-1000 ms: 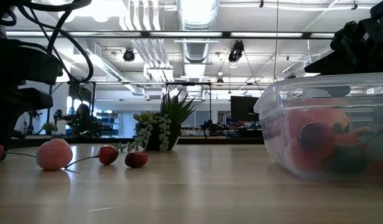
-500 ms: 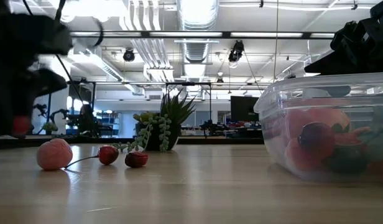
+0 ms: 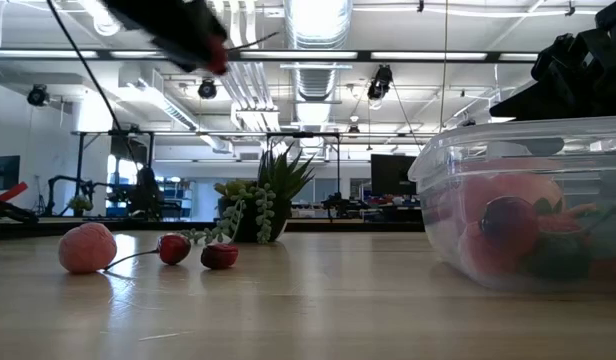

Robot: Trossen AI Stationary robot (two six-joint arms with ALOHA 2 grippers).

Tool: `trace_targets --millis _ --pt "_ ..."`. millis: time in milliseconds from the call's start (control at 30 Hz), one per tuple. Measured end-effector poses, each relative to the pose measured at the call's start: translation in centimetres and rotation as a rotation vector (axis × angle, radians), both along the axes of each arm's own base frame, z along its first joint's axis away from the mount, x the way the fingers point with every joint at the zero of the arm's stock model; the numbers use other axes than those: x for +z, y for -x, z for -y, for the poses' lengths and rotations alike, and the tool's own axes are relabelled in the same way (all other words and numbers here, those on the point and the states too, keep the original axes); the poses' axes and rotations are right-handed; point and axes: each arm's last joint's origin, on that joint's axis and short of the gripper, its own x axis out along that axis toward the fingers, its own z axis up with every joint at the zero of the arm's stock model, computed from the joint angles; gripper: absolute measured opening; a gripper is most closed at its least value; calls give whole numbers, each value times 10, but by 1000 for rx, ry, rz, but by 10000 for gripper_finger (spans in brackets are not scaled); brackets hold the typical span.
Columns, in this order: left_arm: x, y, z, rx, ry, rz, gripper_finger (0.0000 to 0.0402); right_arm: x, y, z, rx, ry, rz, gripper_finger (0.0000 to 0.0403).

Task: Pick and placing Produce into tupperware
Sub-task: Put the left cherry into the bin

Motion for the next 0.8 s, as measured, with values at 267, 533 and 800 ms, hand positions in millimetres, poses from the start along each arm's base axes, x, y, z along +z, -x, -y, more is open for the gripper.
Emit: trace_targets --millis 267,533,800 --pt "13 -86 17 -27 -1 32 74 0 0 0 -1 0 0 199" --pt "9 -169 30 -35 66 64 75 0 0 0 -1 0 0 199" --pt "-13 -206 37 -74 115 28 81 0 0 0 0 0 0 199"
